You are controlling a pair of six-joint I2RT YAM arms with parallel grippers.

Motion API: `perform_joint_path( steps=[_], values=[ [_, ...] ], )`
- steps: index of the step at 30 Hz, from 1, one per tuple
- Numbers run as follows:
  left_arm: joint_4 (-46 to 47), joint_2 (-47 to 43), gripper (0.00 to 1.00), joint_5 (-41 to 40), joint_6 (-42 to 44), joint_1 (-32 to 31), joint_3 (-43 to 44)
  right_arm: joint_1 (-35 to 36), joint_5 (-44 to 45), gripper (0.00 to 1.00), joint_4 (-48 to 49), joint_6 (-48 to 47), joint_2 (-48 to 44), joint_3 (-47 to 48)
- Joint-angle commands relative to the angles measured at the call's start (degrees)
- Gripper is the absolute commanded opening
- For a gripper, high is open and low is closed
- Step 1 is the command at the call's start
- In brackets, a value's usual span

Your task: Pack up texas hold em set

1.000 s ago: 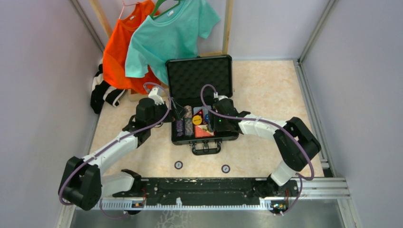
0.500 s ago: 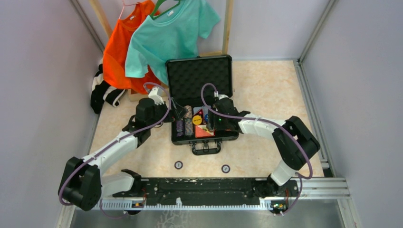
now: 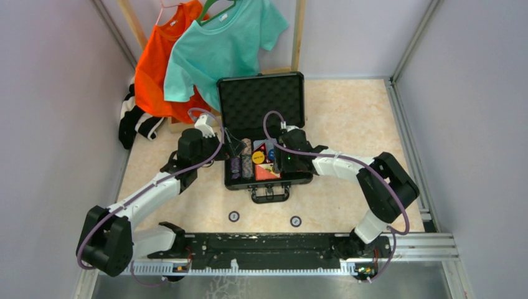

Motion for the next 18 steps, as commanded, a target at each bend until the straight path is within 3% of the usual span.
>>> perform_joint_path(
  steps=[1,8,18],
  values=[
    [1.9,-0.7,0.93,0.8,0.3,-0.3,-0.3,0.6,0.5,0.55,-0.2,-1.0,-0.5,2.9],
    [1.7,-1.2,0.93,0.5,0.4,-0.3,-0.3,2.2,2.5,0.54,-1.5,-0.8,1.7,5.0],
    [1.9,-0.7,0.93,1.1,0.2,-0.5,-0.2,2.2,3.5,0.43,-2.7,-0.6,0.2,4.1]
  ],
)
